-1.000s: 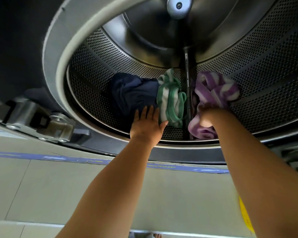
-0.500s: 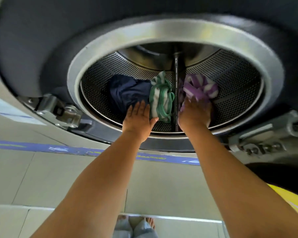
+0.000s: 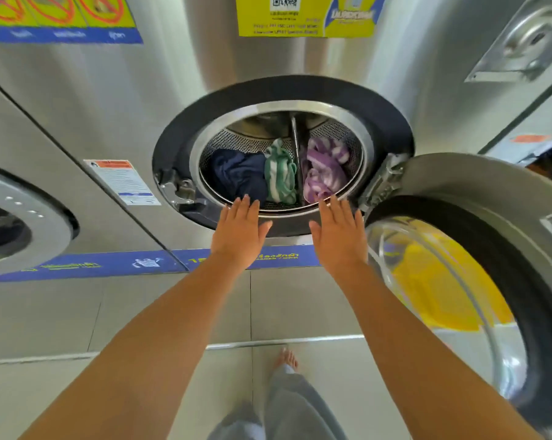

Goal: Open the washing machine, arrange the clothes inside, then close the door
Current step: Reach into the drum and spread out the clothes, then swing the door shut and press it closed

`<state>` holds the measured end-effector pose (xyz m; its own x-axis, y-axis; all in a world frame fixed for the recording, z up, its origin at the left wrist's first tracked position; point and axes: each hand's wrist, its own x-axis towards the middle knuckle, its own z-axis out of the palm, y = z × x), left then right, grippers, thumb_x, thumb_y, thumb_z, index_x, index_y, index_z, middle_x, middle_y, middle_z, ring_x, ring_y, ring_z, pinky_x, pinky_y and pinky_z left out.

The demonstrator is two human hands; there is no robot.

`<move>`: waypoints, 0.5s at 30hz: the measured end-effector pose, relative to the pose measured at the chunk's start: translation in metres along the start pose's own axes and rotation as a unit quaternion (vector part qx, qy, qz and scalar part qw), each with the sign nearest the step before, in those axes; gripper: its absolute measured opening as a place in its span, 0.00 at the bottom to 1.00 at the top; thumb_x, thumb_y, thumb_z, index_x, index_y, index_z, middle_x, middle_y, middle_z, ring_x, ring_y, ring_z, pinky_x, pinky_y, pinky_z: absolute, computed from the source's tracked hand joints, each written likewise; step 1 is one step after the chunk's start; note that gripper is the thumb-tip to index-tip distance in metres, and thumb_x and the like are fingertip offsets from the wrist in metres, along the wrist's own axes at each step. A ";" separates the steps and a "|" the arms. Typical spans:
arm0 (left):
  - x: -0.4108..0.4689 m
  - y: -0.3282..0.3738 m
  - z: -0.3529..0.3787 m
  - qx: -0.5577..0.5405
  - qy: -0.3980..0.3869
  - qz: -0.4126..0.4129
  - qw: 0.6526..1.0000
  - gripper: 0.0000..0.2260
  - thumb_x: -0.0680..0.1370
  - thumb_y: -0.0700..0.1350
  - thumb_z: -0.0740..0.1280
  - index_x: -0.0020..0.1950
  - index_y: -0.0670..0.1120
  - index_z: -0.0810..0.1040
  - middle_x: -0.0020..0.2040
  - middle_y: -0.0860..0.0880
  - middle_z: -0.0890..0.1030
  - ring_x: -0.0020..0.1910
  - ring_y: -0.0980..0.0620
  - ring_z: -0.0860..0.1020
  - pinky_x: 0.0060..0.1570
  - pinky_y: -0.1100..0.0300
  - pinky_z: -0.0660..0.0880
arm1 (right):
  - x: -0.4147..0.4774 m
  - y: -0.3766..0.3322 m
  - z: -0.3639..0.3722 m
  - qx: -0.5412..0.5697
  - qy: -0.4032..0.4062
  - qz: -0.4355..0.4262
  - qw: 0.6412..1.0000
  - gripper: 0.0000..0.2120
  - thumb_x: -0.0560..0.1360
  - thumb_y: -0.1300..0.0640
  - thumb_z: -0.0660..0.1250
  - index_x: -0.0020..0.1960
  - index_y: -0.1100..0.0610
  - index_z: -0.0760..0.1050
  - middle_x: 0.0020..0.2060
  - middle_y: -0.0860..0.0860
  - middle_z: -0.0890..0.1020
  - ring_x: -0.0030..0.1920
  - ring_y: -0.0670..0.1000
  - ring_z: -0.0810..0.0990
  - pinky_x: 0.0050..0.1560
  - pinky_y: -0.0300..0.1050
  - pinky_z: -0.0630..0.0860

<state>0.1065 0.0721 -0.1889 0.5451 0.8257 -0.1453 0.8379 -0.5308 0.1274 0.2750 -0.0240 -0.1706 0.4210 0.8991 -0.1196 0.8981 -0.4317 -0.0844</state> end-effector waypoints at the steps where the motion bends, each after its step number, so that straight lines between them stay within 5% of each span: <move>1: -0.015 0.001 -0.005 -0.005 0.006 0.001 1.000 0.27 0.82 0.56 0.49 0.78 0.43 0.54 0.79 0.42 0.55 0.78 0.43 0.54 0.77 0.48 0.51 | -0.018 0.000 -0.006 0.004 0.008 0.005 1.000 0.26 0.83 0.47 0.48 0.78 0.55 0.51 0.79 0.54 0.53 0.79 0.56 0.49 0.77 0.56 0.46; 10: -0.120 0.040 -0.035 -0.070 0.064 0.040 0.995 0.25 0.82 0.53 0.55 0.75 0.42 0.61 0.76 0.40 0.63 0.75 0.41 0.62 0.74 0.44 0.58 | -0.129 0.012 -0.065 0.058 0.146 0.007 0.988 0.23 0.81 0.50 0.57 0.72 0.59 0.66 0.74 0.59 0.66 0.75 0.60 0.61 0.74 0.58 0.59; 15: -0.153 0.078 -0.045 -0.119 0.110 0.034 0.986 0.24 0.81 0.52 0.58 0.74 0.42 0.64 0.76 0.40 0.64 0.74 0.41 0.64 0.74 0.45 0.58 | -0.155 0.044 -0.100 0.062 0.212 0.015 0.975 0.23 0.80 0.49 0.56 0.71 0.59 0.68 0.74 0.59 0.66 0.75 0.61 0.61 0.74 0.59 0.57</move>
<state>0.0877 -0.0872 -0.1127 0.5578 0.8256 0.0848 0.7552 -0.5473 0.3607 0.2617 -0.1752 -0.0571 0.4859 0.8234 0.2930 0.8729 -0.4405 -0.2097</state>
